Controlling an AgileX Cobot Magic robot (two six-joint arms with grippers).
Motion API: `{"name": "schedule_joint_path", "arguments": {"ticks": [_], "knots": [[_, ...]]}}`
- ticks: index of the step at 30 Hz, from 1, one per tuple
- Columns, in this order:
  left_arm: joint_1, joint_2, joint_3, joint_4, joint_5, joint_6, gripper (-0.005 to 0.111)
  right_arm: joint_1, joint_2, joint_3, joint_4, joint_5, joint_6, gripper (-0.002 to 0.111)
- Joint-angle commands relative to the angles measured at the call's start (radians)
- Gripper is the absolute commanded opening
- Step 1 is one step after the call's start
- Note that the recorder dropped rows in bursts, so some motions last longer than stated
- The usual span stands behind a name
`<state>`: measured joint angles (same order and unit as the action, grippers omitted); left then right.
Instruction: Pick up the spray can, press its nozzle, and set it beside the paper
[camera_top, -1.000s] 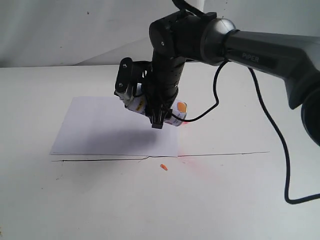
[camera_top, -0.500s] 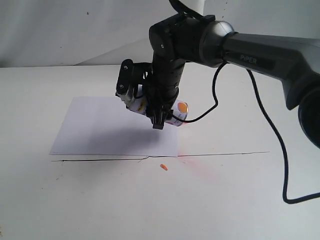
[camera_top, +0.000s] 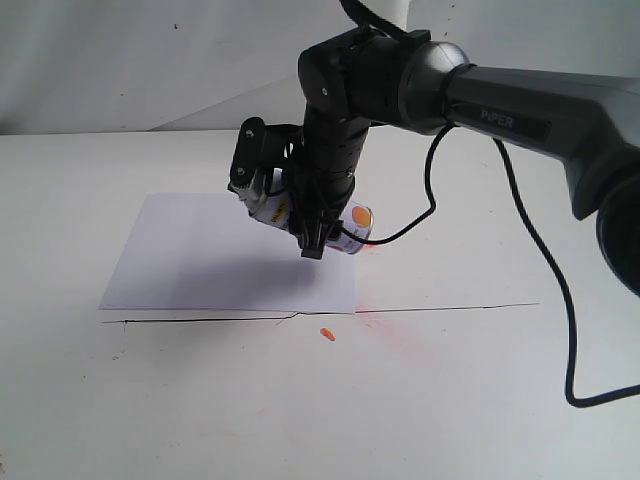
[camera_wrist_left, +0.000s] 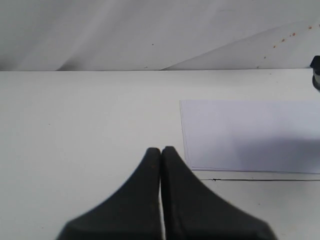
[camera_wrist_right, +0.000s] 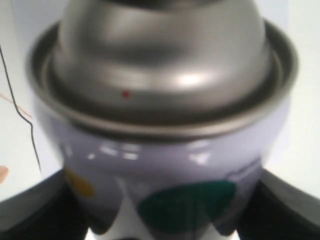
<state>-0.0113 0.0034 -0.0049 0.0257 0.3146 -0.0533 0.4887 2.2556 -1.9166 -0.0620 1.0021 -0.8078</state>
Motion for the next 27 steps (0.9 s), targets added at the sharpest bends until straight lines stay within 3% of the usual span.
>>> {"name": "schedule_joint_path", "arguments": {"ticks": [1,13,15,17,21,27], "knots": [[-0.005,-0.003,0.005,-0.042,-0.102,0.005,0.001,-0.001,-0.015,-0.016,0.014,-0.022,0.004,0.0],[-0.005,-0.003,0.005,-0.039,-0.564,0.008,0.001,-0.001,-0.015,-0.016,0.01,-0.016,0.004,0.0],[-0.005,-0.003,0.005,-0.059,-0.617,-0.067,0.001,-0.001,-0.015,-0.016,0.01,-0.016,0.004,0.0],[-0.005,-0.003,0.002,-0.138,-0.588,-0.177,0.001,-0.001,-0.015,-0.016,0.01,-0.016,0.004,0.0],[-0.005,0.014,-0.107,-0.184,-0.394,-0.183,0.001,-0.002,-0.015,-0.016,0.01,-0.017,0.004,0.0],[-0.005,0.271,-0.366,-0.191,-0.203,-0.185,0.001,-0.002,-0.015,-0.016,0.021,-0.021,0.004,0.0]]}}
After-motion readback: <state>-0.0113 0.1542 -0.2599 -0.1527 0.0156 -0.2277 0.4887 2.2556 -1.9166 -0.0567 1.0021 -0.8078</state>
